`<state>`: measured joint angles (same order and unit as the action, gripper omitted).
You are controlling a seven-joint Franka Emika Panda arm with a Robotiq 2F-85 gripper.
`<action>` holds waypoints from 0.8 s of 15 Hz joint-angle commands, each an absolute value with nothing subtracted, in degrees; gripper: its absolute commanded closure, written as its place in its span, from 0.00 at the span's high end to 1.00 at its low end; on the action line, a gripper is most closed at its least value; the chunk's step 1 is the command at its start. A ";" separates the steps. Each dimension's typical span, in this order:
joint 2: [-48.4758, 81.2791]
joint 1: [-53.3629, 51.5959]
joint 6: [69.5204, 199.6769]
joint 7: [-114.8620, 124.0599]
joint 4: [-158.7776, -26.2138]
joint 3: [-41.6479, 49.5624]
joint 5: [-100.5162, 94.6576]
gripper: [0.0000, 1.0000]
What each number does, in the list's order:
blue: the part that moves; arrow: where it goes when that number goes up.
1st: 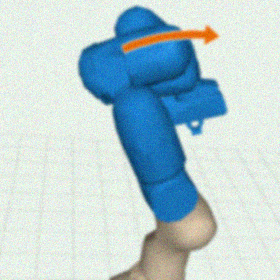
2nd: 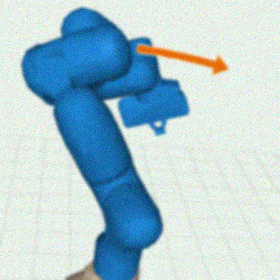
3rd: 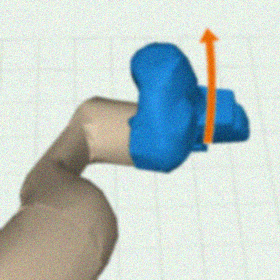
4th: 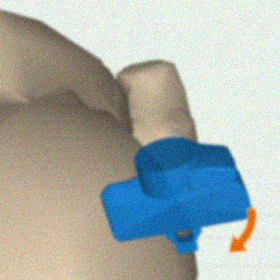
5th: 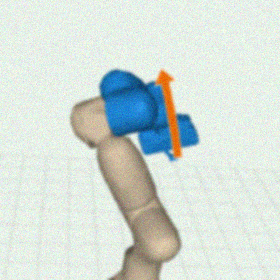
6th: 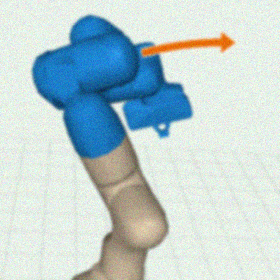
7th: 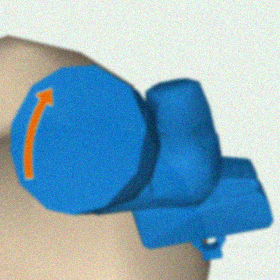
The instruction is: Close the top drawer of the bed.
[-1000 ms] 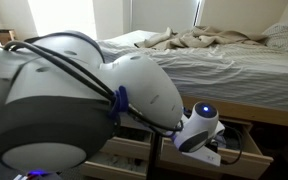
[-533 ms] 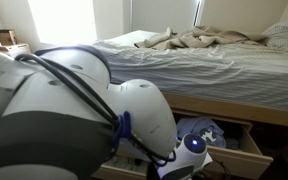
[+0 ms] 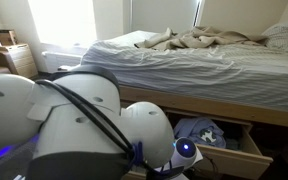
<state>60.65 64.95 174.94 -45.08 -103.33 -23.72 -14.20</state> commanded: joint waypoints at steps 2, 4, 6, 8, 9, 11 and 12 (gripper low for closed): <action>66.12 69.47 179.22 -50.62 -100.66 -28.56 -15.68 1.00; 67.63 71.87 182.68 -52.08 -100.63 -30.82 -17.25 1.00; 68.79 74.54 187.08 -52.76 -101.65 -32.79 -20.21 1.00; 70.03 77.28 186.19 -51.96 -101.47 -34.97 -23.95 1.00; 70.71 78.32 184.76 -51.96 -100.98 -35.97 -25.40 1.00; 69.29 76.18 185.55 -49.27 -101.17 -33.83 -25.11 1.00; 69.65 76.77 185.56 -49.34 -101.18 -34.27 -25.45 1.00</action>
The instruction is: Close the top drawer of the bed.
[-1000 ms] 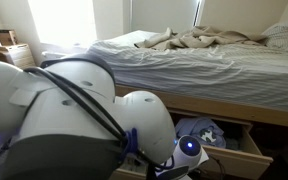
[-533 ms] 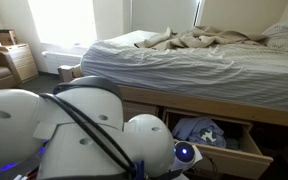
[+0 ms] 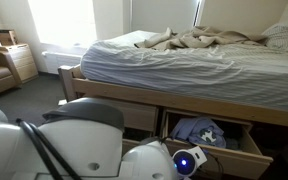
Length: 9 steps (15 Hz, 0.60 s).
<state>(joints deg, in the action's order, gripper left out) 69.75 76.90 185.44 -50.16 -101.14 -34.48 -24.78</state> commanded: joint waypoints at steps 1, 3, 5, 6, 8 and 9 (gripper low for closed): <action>69.75 76.97 185.56 -49.37 -101.18 -34.41 -25.55 1.00; 68.89 75.54 187.03 -48.14 -101.29 -32.61 -24.78 1.00; 70.24 74.59 191.34 -46.77 -100.15 -30.57 -24.91 1.00; 71.58 74.52 193.38 -46.37 -99.17 -30.87 -26.05 1.00; 73.06 73.35 196.24 -44.85 -97.17 -31.05 -28.51 1.00; 74.20 73.09 197.89 -44.05 -95.96 -31.54 -30.55 1.00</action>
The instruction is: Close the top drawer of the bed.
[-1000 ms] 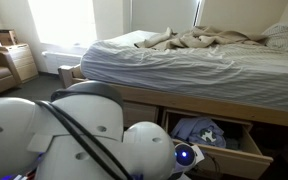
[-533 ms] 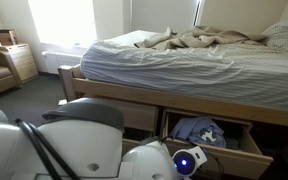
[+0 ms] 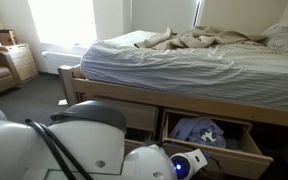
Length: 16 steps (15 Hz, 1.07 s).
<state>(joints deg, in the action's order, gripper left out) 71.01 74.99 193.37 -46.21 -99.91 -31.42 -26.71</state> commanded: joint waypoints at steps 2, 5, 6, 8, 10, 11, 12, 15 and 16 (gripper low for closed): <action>75.77 74.41 198.28 -46.28 -95.18 -33.32 -32.13 1.00; 76.58 75.57 195.97 -45.95 -94.58 -34.32 -34.81 1.00; 76.91 76.37 195.88 -46.07 -94.50 -34.48 -35.81 1.00; 77.53 78.60 195.44 -46.42 -94.71 -35.09 -38.57 1.00; 76.89 78.37 196.21 -45.67 -94.98 -34.84 -39.92 1.00; 76.35 78.77 196.17 -45.13 -95.55 -34.93 -40.42 1.00; 76.33 77.61 196.76 -44.31 -95.16 -33.65 -39.24 1.00; 76.33 77.76 196.76 -44.31 -95.16 -34.11 -39.51 1.00; 76.33 77.76 196.76 -44.31 -95.16 -34.18 -39.51 1.00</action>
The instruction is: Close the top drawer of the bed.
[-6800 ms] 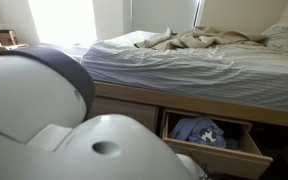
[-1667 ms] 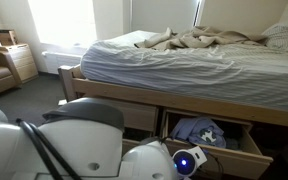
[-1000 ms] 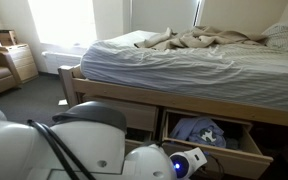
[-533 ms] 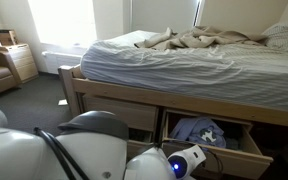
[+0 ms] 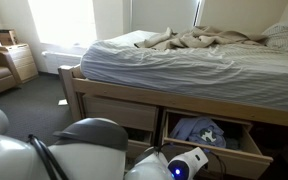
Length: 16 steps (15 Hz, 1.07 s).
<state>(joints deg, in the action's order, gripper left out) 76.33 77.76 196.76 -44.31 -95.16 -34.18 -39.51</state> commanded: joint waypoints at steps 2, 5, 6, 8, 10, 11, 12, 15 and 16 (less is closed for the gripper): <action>75.30 76.48 195.25 -43.38 -95.54 -33.94 -38.25 1.00; 73.32 67.65 194.05 -40.79 -92.85 -33.51 -33.72 1.00; 73.12 66.67 193.04 -40.95 -92.28 -34.90 -33.69 1.00; 71.22 61.52 190.56 -40.37 -89.72 -34.21 -31.50 1.00; 70.10 57.62 187.73 -38.78 -86.66 -35.38 -30.16 1.00; 69.95 55.20 186.06 -38.30 -84.50 -36.22 -29.50 1.00; 71.45 58.85 189.58 -39.52 -87.51 -36.33 -31.33 1.00; 70.12 54.03 187.40 -38.04 -84.40 -36.62 -29.63 1.00; 70.13 54.04 187.29 -37.99 -84.27 -36.52 -29.63 1.00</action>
